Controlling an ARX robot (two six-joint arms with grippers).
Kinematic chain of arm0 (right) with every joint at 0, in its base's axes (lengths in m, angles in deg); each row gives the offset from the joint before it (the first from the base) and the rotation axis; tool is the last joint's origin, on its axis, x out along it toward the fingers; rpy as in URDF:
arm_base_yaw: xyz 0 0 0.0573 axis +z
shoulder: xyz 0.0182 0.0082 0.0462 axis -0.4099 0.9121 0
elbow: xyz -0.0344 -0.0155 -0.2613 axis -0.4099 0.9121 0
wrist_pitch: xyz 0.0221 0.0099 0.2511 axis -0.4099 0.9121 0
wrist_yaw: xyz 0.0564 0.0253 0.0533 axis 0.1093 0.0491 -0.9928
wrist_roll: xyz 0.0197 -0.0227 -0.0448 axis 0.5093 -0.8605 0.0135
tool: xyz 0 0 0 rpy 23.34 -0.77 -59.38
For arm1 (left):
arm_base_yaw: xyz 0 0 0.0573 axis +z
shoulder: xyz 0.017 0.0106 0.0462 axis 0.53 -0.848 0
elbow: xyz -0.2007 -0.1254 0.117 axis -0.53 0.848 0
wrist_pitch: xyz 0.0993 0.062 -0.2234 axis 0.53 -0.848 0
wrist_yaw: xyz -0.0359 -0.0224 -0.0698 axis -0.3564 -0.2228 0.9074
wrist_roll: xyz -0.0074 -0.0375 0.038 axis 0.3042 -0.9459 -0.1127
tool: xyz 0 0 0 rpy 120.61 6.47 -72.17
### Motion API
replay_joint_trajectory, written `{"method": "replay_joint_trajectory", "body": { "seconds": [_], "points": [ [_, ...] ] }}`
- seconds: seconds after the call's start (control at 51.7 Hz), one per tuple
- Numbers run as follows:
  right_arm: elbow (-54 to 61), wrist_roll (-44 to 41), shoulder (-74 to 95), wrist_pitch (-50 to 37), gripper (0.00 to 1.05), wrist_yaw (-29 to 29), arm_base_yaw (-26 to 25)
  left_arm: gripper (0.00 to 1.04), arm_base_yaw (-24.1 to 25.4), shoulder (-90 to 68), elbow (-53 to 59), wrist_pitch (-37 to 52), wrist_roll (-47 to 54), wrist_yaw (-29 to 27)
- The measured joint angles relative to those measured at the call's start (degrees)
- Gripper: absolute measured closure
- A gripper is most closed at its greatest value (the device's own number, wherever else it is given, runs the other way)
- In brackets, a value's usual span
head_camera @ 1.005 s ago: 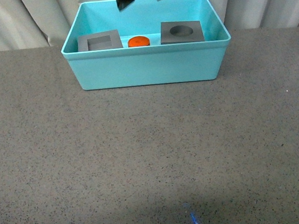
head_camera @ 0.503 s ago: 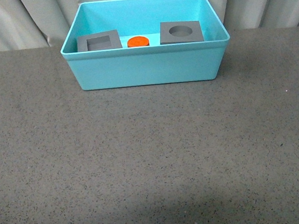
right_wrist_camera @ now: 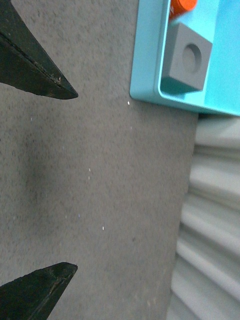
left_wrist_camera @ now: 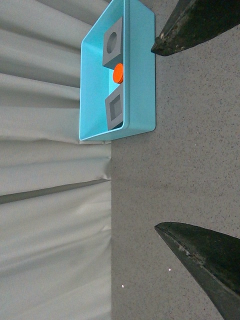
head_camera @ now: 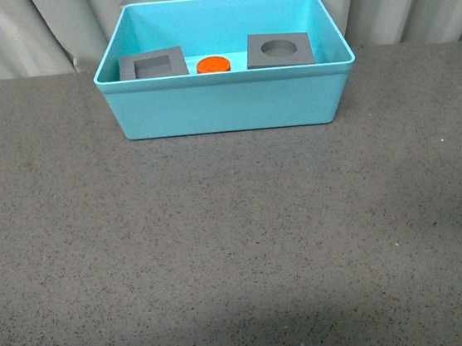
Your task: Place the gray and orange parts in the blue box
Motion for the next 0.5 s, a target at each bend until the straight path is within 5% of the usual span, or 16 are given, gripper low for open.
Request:
{"method": "replay_joint_trajectory", "body": {
  "seconds": [0.097, 0.155, 0.232, 0.503],
  "points": [
    [3.4, 0.0, -5.5, -3.0, 0.11, 0.0, -4.1, 0.07, 0.0, 0.0, 0.0, 0.0, 0.0, 0.0],
    [11.1, 2.5, -9.5, -20.6, 0.25, -8.9, -8.2, 0.07, 0.0, 0.0, 0.0, 0.0, 0.0, 0.0],
    [17.1, 3.8, -13.3, -31.3, 0.41, -11.4, -9.2, 0.07, 0.0, 0.0, 0.0, 0.0, 0.0, 0.0],
    [24.8, 4.5, -20.3, -32.5, 0.91, -11.8, -9.3, 0.07, 0.0, 0.0, 0.0, 0.0, 0.0, 0.0]
  ]
}}
